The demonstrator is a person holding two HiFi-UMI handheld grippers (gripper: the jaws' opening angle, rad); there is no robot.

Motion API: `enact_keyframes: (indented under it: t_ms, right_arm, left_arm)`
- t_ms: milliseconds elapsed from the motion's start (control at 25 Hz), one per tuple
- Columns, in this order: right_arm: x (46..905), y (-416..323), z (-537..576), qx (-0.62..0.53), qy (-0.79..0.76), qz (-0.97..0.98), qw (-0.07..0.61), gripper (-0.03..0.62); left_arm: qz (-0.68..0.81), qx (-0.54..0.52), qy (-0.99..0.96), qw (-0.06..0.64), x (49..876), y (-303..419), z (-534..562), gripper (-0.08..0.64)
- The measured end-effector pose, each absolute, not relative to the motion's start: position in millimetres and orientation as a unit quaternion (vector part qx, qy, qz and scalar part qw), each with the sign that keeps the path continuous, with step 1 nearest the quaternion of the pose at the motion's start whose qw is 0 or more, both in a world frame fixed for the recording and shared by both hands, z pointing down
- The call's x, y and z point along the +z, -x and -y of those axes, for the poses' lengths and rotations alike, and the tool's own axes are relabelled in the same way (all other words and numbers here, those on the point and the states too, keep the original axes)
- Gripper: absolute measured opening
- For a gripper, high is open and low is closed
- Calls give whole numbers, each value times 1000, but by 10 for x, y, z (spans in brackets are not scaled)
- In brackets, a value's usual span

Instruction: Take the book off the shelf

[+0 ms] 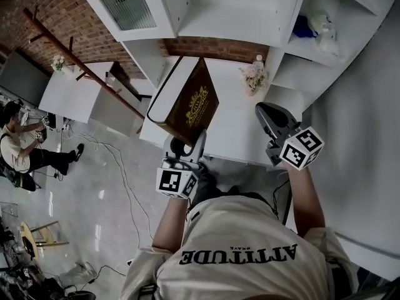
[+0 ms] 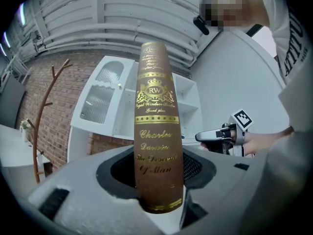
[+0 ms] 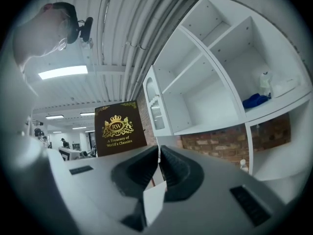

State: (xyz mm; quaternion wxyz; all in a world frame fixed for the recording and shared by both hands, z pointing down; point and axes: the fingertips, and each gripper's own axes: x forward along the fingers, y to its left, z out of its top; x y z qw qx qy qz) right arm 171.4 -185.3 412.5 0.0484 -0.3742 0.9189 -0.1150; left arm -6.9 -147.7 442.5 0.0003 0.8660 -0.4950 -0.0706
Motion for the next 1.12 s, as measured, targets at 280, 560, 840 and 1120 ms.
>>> enact_keyframes:
  t_ms: [280,560,840,1120]
  right_arm:
    - [4166,-1523,1521,-123,380,-915,63,35]
    - [3999,-1095,1183,-110,417,-901,48,35]
    - [4054,-1065,1175,-64,452,-889,30,35]
    - [4047,-1052,1034,-59,500,-864,28,35]
  left_arm:
    - [502,-55,-863,0,4430,296,1025,222]
    - [497,-61,-866,21,4321,916,765,222]
    - [484,-48,-874,4,4436,1072,832,222]
    - [473,-42,-880,1,4412,1450,820,222]
